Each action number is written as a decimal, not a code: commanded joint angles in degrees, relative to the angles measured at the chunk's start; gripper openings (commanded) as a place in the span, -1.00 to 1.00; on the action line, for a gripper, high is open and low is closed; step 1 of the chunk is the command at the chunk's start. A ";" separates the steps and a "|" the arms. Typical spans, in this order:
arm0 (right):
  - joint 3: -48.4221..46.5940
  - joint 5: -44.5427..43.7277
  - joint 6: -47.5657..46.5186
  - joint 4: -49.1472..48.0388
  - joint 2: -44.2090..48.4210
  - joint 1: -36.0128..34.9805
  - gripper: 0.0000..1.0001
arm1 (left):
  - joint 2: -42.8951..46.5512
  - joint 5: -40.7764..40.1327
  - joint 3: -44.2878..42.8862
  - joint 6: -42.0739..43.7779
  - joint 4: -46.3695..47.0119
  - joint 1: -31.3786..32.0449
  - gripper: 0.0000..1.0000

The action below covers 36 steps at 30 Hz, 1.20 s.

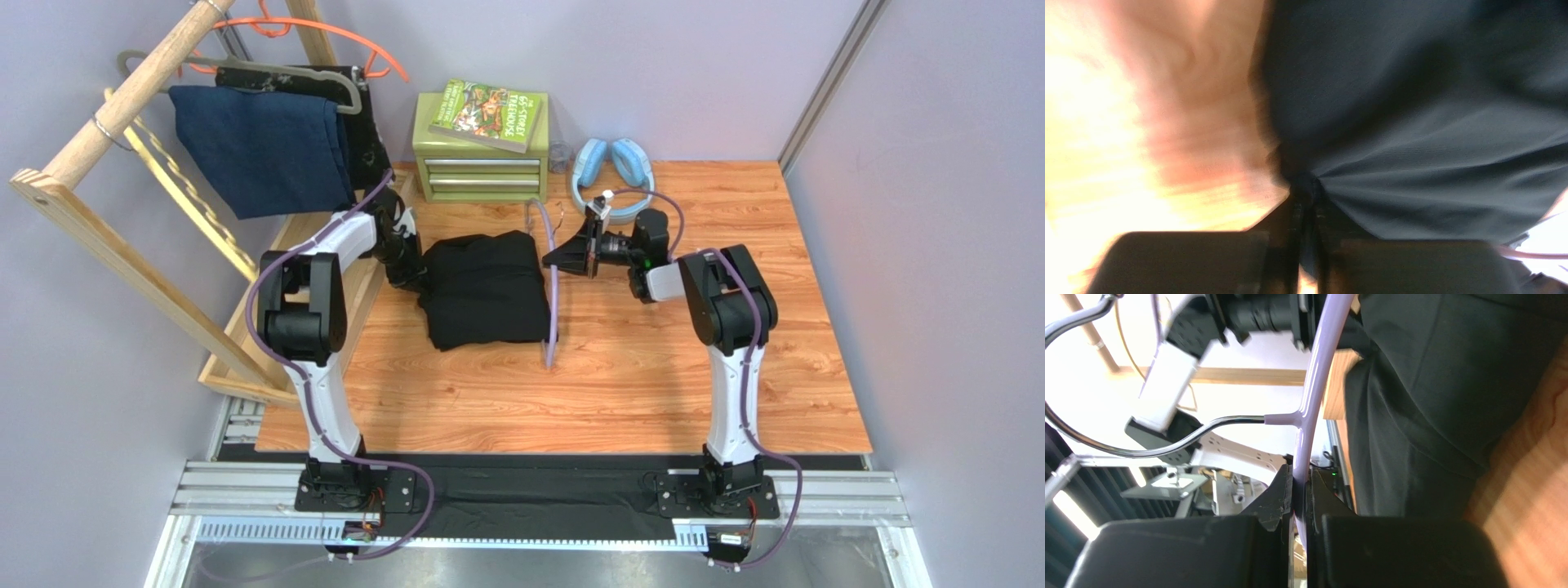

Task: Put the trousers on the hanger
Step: Place trousers on hanger

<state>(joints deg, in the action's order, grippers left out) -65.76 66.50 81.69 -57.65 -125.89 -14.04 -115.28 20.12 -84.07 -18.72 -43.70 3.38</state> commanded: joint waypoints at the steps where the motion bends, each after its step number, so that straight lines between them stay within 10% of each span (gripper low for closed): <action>1: -0.68 -1.91 -0.30 5.07 10.21 2.53 -1.00 | 6.82 4.04 8.82 0.35 2.12 -0.30 -0.51; 15: -12.36 7.15 -28.13 41.95 28.32 1.39 -1.00 | 35.81 24.78 29.74 -3.77 29.09 2.16 0.45; 18: -17.54 8.38 -41.32 62.85 30.78 0.95 -1.00 | 42.15 26.19 31.60 -2.73 34.46 4.18 0.44; 36: -20.47 20.77 -51.90 85.59 40.36 -0.19 -1.00 | 44.54 21.19 22.03 17.39 51.79 16.74 0.33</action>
<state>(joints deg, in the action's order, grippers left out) -84.40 82.13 32.77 25.12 -91.18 -13.06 -68.86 44.10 -58.57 -9.82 3.22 16.10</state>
